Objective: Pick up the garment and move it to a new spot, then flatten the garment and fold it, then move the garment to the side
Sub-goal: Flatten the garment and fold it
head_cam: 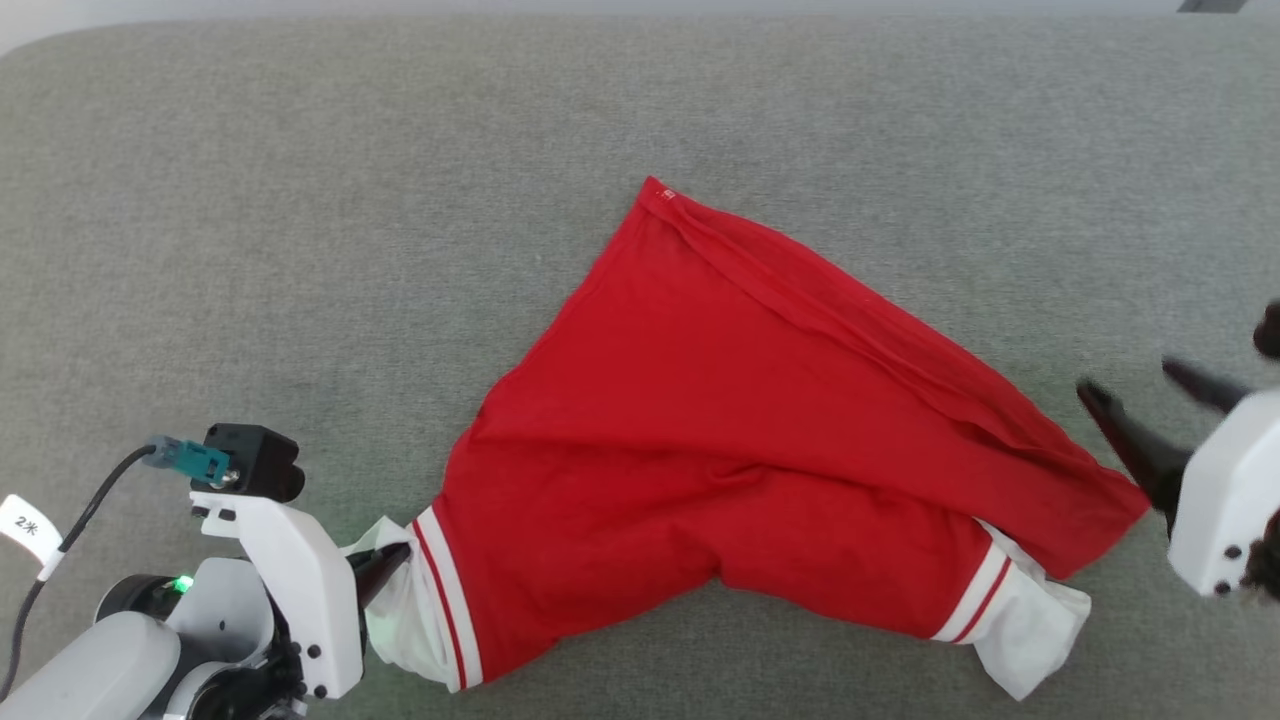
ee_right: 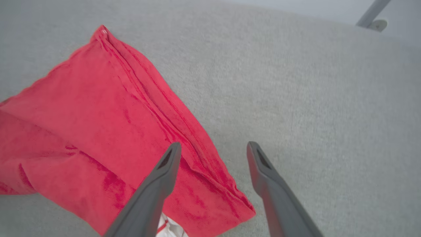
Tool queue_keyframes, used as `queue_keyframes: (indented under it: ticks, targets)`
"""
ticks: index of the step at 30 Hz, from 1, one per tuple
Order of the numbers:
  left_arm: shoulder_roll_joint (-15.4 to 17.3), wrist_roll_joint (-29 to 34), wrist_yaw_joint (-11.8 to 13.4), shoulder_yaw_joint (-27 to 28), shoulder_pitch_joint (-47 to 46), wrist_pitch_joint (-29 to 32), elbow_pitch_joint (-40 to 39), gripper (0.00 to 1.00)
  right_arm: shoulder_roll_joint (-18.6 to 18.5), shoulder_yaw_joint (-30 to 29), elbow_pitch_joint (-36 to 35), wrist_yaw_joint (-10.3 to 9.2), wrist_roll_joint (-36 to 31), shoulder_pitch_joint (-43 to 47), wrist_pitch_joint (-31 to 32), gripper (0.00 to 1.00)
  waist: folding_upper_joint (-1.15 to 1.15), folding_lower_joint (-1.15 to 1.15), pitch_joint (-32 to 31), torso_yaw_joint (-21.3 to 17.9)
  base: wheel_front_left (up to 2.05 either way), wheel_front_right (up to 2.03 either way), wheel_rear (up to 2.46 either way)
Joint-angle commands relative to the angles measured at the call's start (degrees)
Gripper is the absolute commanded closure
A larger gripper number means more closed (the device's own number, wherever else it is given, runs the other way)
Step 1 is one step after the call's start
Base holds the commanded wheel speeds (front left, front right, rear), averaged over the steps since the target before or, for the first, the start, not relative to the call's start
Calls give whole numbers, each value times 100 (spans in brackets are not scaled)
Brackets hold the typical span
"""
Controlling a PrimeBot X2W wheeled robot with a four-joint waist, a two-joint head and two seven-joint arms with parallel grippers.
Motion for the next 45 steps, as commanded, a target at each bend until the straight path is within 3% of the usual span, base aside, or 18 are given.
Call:
queue_keyframes:
  ticks: [1,9,15,24,31,40,41,45]
  targets:
    - [-34,-32,-29,3,-37,-29,-25,100,-19,121,-232,-4,-18,-262,-166,0,0,0,30,58,0,0,0]
    - [-200,93,-168,-108,-277,15,36,100,-122,943,235,-4,-63,-1270,-888,0,0,0,123,421,0,0,0]
    - [-525,203,-396,-286,-640,61,204,100,-240,1679,1558,-4,147,-2347,-1420,0,0,0,241,999,0,0,0]
    - [-1234,415,-852,-722,-1274,180,685,100,-653,2723,3758,-3,509,-3762,-1688,0,0,0,436,1987,0,0,0]
    - [-1643,413,-1157,-901,-1524,138,1048,100,-935,3650,5043,-4,792,-4312,-1332,0,0,0,571,2533,0,0,0]
    - [-1805,367,-1350,-911,-1662,50,1440,100,-1058,4889,6580,-13,1067,-4109,-520,2,0,0,666,2746,0,0,0]
    - [-1804,362,-1356,-907,-1671,48,1470,100,-1056,4947,6597,-11,1108,-4137,-487,100,0,0,657,2734,0,0,0]
    - [-1712,300,-1364,-816,-1742,101,1567,100,-1139,4970,6517,-10,1295,-4504,-661,100,0,0,569,2612,0,0,0]
